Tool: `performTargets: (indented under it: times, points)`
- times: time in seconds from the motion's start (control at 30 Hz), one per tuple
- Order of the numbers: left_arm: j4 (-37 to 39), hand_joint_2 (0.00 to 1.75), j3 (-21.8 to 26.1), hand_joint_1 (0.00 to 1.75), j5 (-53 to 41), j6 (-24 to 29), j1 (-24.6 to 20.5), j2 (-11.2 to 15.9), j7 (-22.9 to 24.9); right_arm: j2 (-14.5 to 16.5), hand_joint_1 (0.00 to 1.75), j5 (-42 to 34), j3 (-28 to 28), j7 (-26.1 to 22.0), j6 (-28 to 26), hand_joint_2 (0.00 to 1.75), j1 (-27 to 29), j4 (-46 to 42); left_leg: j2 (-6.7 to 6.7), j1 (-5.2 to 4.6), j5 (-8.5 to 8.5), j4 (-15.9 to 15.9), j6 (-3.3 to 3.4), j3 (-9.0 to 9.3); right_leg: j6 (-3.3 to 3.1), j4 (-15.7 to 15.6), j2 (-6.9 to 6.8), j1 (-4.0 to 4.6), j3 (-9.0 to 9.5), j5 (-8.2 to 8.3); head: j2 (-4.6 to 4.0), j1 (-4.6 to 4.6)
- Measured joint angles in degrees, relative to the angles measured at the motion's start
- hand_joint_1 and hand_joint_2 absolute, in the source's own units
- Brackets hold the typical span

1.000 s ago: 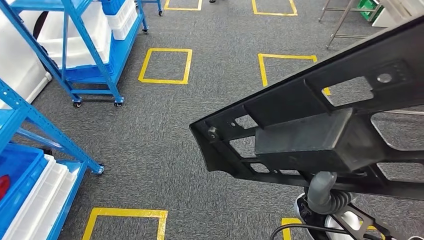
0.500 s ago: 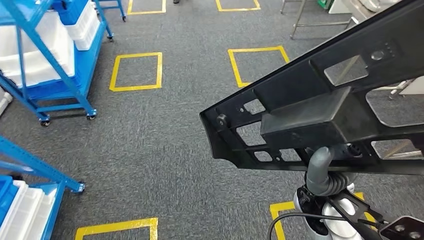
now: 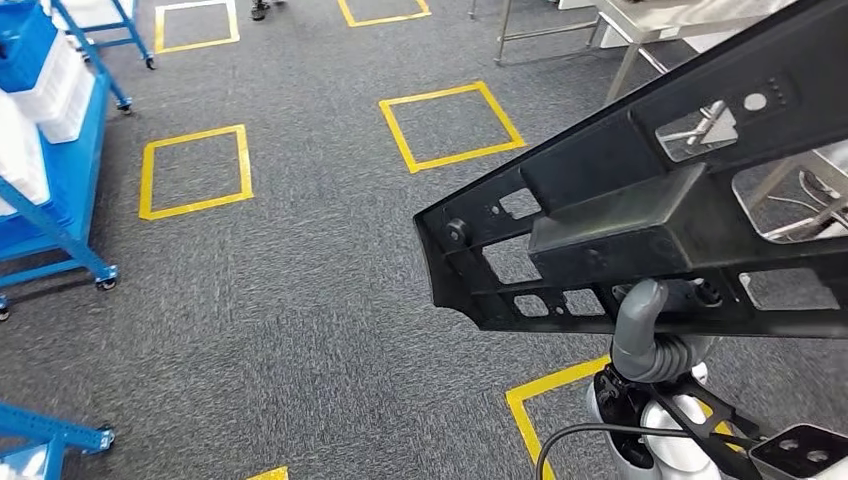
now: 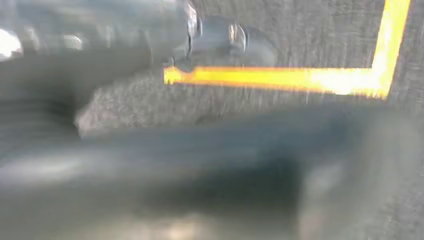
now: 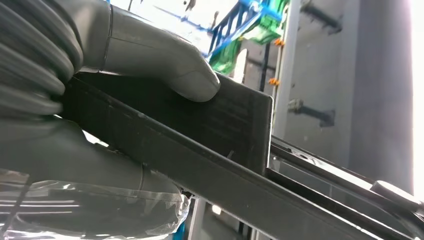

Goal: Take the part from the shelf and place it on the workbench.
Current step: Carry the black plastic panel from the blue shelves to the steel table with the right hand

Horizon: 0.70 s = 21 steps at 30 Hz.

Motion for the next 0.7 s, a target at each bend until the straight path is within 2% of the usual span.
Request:
performTargets:
  times: [0.07, 0.1, 0.13, 0.2, 0.23, 0.27, 0.3, 0.33, 0.37, 0.43, 0.47, 0.5, 0.57, 0.6, 0.63, 0.7]
  points:
    - [0.00, 0.00, -0.01, 0.00, -0.06, 0.02, -0.11, -0.03, 0.05, -0.02, 1.75, 0.15, 0.00, 0.00, -0.37, 1.75, 0.15, 0.04, 1.17, -0.12, 0.25, -0.48, 0.67, 0.23, 0.80, -0.01, 0.77, -0.32, -0.40, 0.17, -0.01, 0.00]
    - [0.00, 0.00, -0.01, 0.00, -0.07, -0.01, -0.22, -0.04, -0.03, -0.07, 1.75, 0.17, 0.01, 0.00, -0.56, 1.75, 0.22, 0.05, 1.83, -0.15, 0.46, -0.77, 1.08, 0.38, 1.12, 0.55, -0.13, -0.27, -0.73, -0.22, -0.01, 0.01]
    - [0.00, 0.00, -0.02, 0.00, -0.08, -0.04, -0.31, -0.04, -0.15, -0.10, 1.75, 0.18, 0.02, 0.00, -0.75, 1.75, 0.21, 0.07, 2.53, -0.11, 0.65, -1.08, 1.47, 0.48, 1.36, 1.94, -1.64, -0.21, -1.41, -1.12, -0.01, 0.01]
    - [0.00, 0.00, -0.03, 0.00, -0.08, -0.18, -0.29, -0.01, -0.37, -0.16, 1.75, 0.13, 0.07, 0.00, -0.98, 1.75, 0.15, 0.15, 4.02, -0.27, 0.73, -1.32, 1.88, 0.55, 1.75, 8.48, -5.30, -0.12, -4.57, -4.64, 0.00, 0.01]
    - [0.00, 0.00, -0.02, 0.00, -0.09, -0.26, -0.22, 0.02, -0.41, -0.17, 1.75, 0.05, 0.08, 0.00, -1.02, 1.75, 0.13, 0.23, 4.83, -0.39, 0.67, -1.32, 1.99, 0.52, 1.95, 12.35, -6.09, -0.23, -6.47, -6.30, 0.00, 0.00]
    - [0.00, 0.00, -0.02, 0.00, -0.09, -0.36, -0.16, 0.03, -0.43, -0.18, 1.75, -0.10, 0.09, 0.00, -1.05, 1.75, 0.16, 0.36, 5.68, -0.48, 0.60, -1.31, 1.99, 0.51, 2.09, 15.33, -6.50, -0.35, -7.92, -7.25, 0.00, 0.00]
    - [0.00, 0.00, -0.02, 0.00, -0.10, -0.44, -0.14, 0.04, -0.45, -0.18, 1.75, -0.34, 0.09, 0.00, -1.04, 1.75, 0.16, 0.52, 6.50, -0.52, 0.52, -1.31, 1.96, 0.53, 2.17, 16.14, -6.68, -0.43, -8.28, -7.05, 0.00, 0.00]
    - [0.00, 0.00, -0.02, 0.00, -0.12, -0.52, -0.17, 0.03, -0.47, -0.19, 1.75, -0.63, 0.09, 0.00, -1.04, 1.75, 0.15, 0.68, 7.26, -0.53, 0.42, -1.30, 1.87, 0.60, 2.18, 14.61, -6.93, -0.47, -7.42, -5.85, 0.00, 0.00]
    - [0.00, 0.00, -0.03, 0.00, -0.14, -0.61, -0.24, -0.01, -0.49, -0.20, 1.75, -0.93, 0.09, 0.00, -1.03, 1.75, 0.12, 0.86, 7.97, -0.53, 0.30, -1.30, 1.73, 0.73, 2.11, 11.04, -7.53, -0.46, -5.45, -4.01, 0.00, 0.00]
    - [0.00, 0.00, -0.05, 0.00, -0.19, -0.77, -0.35, -0.07, -0.50, -0.21, 1.75, -1.33, 0.10, 0.01, -0.99, 1.75, -0.03, 1.14, 9.13, -0.73, -0.06, -1.24, 1.27, 1.06, 1.61, 3.07, -10.05, -0.12, -1.15, -1.32, 0.00, 0.00]
    - [0.00, 0.00, -0.07, 0.00, -0.20, -0.80, -0.37, -0.09, -0.51, -0.21, 1.75, -1.44, 0.11, 0.01, -0.97, 1.75, -0.14, 1.25, 9.64, -0.87, -0.26, -1.20, 0.98, 1.21, 1.21, 0.78, -10.88, 0.13, 0.06, -0.82, 0.00, 0.00]
    - [0.00, 0.00, -0.08, 0.00, -0.21, -0.81, -0.38, -0.10, -0.53, -0.21, 1.75, -1.53, 0.13, 0.01, -0.96, 1.75, -0.23, 1.37, 10.15, -1.00, -0.45, -1.17, 0.67, 1.36, 0.81, -0.09, -11.16, 0.38, 0.43, -0.86, 0.00, 0.00]
    - [0.00, 0.00, -0.14, 0.00, -0.22, -0.79, -0.48, -0.11, -0.60, -0.21, 1.75, -1.76, 0.13, 0.01, -0.96, 1.75, -0.34, 1.61, 11.21, -1.00, -0.86, -1.17, 0.03, 1.69, 0.06, -0.22, -9.67, 0.50, 0.43, -0.78, 0.00, 0.00]
    - [0.00, 0.00, -0.19, 0.00, -0.24, -0.78, -0.57, -0.13, -0.64, -0.21, 1.75, -1.85, 0.13, 0.00, -0.93, 1.75, -0.41, 1.70, 10.81, -0.88, -1.33, -0.79, -0.29, 1.75, -0.24, -0.41, -8.98, 0.42, 0.57, -0.71, 0.00, 0.00]
    - [0.00, 0.00, -0.23, 0.00, -0.26, -0.76, -0.64, -0.14, -0.68, -0.21, 1.75, -1.91, 0.13, 0.00, -0.90, 1.75, -0.56, 1.77, 9.73, -0.74, -2.24, 0.46, -0.55, 1.35, -0.60, -0.61, -8.34, 0.29, 0.73, -0.62, 0.00, 0.00]
    - [0.00, 0.00, -0.28, 0.00, -0.31, -0.74, -0.59, -0.17, -0.71, -0.15, 1.75, -1.98, 0.13, -0.01, -0.84, 1.75, -0.89, 1.91, 6.63, -0.50, -5.36, 6.53, -0.82, -1.43, -1.13, -0.79, -7.11, 0.17, 0.93, -0.56, 0.00, 0.00]
